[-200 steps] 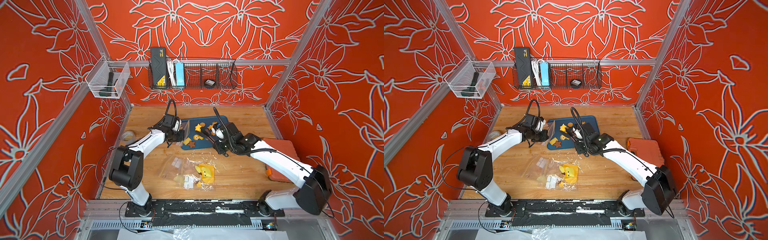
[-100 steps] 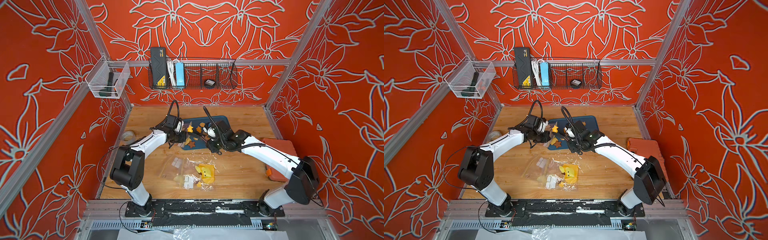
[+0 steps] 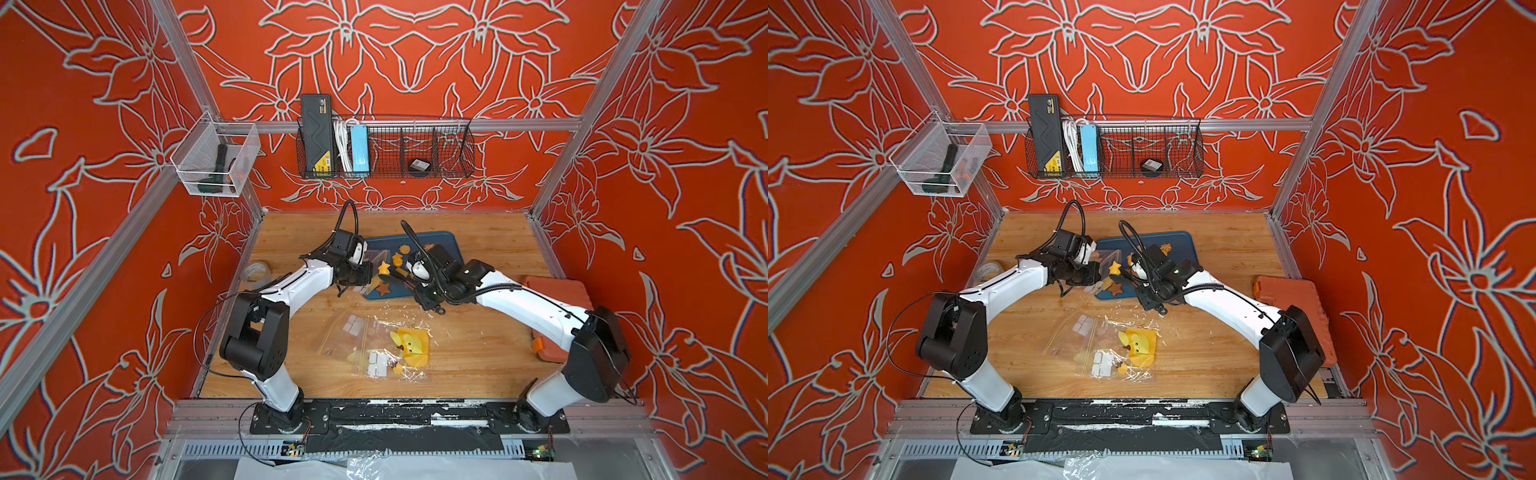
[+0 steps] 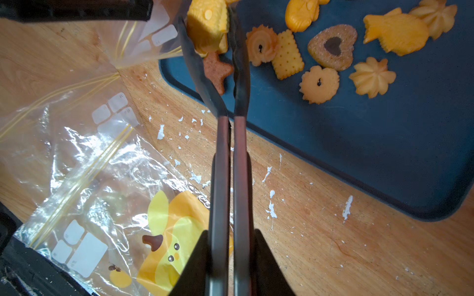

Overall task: Put the cookies into a resealable bag to prevent moisture
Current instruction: Place the cookie in the ziploc bag.

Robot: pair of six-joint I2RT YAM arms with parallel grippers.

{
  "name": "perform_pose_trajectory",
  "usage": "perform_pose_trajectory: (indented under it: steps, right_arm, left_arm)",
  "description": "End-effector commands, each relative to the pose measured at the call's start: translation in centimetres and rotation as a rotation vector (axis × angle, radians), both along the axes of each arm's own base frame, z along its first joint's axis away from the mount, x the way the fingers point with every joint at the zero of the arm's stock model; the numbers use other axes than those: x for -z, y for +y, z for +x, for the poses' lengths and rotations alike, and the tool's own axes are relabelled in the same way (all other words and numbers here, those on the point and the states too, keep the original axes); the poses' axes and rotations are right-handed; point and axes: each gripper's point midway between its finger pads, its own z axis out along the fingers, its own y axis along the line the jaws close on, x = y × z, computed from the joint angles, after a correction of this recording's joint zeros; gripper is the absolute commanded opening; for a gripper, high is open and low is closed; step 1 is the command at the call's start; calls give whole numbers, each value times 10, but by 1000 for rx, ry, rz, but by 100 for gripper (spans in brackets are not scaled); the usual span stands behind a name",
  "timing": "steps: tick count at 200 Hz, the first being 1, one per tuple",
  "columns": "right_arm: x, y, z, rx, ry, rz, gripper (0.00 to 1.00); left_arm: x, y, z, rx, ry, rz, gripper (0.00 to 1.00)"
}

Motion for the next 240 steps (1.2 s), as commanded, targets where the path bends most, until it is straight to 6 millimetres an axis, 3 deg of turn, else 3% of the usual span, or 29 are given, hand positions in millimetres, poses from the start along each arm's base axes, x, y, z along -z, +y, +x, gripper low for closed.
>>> perform_pose_trajectory:
  steps: [1, 78, 122, 135, 162, 193, 240]
  right_arm:
    - [-4, 4, 0, -35, -8, -16, 4]
    - [-9, 24, 16, -85, 21, -58, 5]
    - [-7, 21, 24, -62, -1, -93, 6]
    - [-6, 22, 21, -87, 0, -86, 11]
    - [-8, 25, 17, -120, -10, -59, 32]
    - [-15, 28, 15, -127, -26, -21, 46]
    - [-29, 24, 16, -113, -68, -1, 50]
  left_arm:
    - [-3, -1, -1, 17, -19, 4, 0]
    - [-9, -11, -5, 64, -35, -32, 0]
    - [-10, -10, -5, 61, -42, -25, 0]
    - [-11, -10, -6, 62, -44, -26, 0]
    - [-10, -10, -5, 59, -44, -23, 0]
    - [-9, -10, -6, 61, -40, -23, 0]
    - [-8, -9, -5, 58, -38, -18, 0]
